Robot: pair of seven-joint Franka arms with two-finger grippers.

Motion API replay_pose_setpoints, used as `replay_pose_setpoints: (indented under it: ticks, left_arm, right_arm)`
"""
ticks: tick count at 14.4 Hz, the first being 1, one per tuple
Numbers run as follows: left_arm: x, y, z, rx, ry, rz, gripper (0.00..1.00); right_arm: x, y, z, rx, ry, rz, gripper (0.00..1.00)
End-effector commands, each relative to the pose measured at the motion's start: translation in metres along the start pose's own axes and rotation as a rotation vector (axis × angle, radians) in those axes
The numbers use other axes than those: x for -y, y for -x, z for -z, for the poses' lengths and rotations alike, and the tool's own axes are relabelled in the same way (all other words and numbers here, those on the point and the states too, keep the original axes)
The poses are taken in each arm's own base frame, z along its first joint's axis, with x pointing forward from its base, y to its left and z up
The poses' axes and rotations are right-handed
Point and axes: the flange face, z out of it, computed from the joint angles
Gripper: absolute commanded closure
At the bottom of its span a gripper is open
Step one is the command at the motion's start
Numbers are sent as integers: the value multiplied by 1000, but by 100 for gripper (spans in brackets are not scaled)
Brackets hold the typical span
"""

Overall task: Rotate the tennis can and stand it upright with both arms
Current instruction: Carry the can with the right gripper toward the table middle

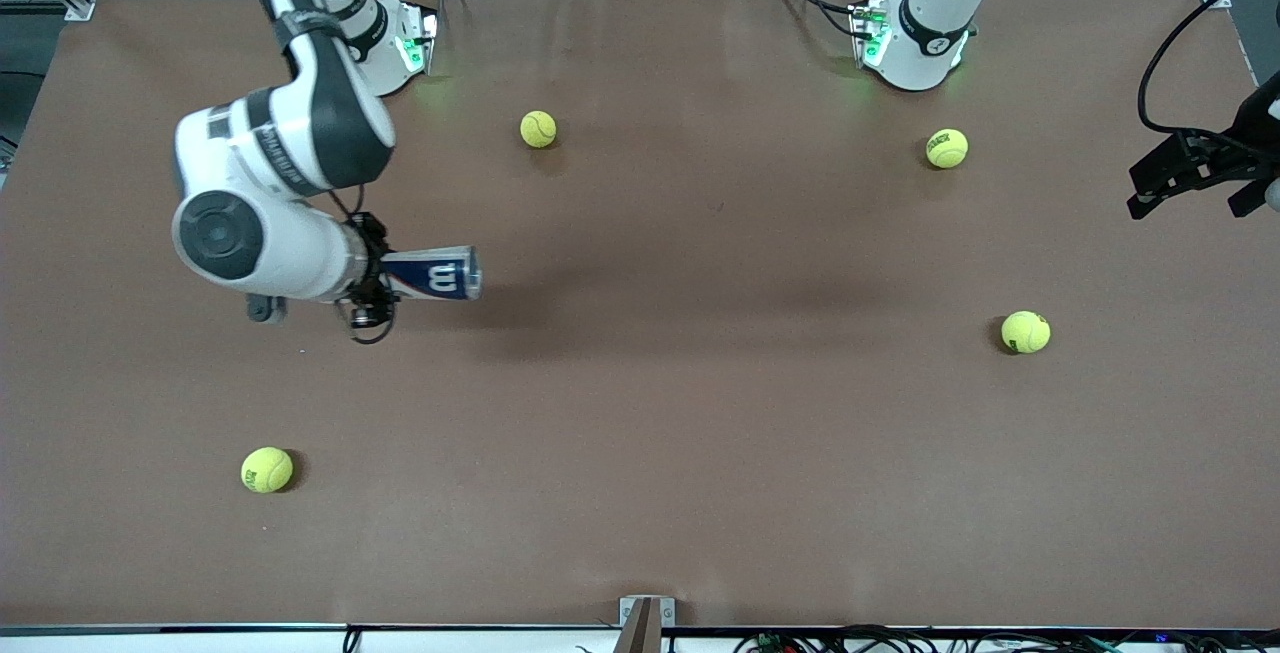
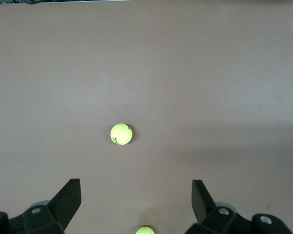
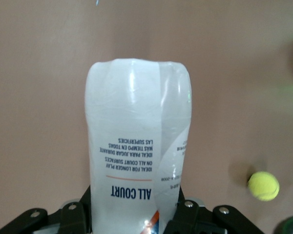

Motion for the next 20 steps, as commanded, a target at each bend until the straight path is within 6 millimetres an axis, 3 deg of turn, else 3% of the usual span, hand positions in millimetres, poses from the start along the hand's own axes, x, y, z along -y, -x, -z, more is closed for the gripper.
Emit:
replay_pose_setpoints:
  ticks: [1,6,8,11,13,19,20]
  left_arm:
    - [2,1,4,4,-11,-2,0]
    - [2,1,3,6,-11,1,0]
    - [2,1,3,7,-11,2,0]
    - [2,1,3,6,-11,5,0]
    - [2,1,3,6,-11,5,0]
    - [2,1,3,6,-11,7,0]
    - [2,1,3,6,-11,7,0]
  right_arm:
    - [19,52,-13,31,-37,-58,40]
    - [27,178,-48,50,-100,-56,40]
    - [23,209,-54,84,-166,-46,40]
    - [12,257,-82,108,-219,-8,40]
    - [4,287,-108,119,-247,-4,40]
    - [-14,338,-192,48,-264,89,38]
    - [-13,344,-197,48,-276,100,38]
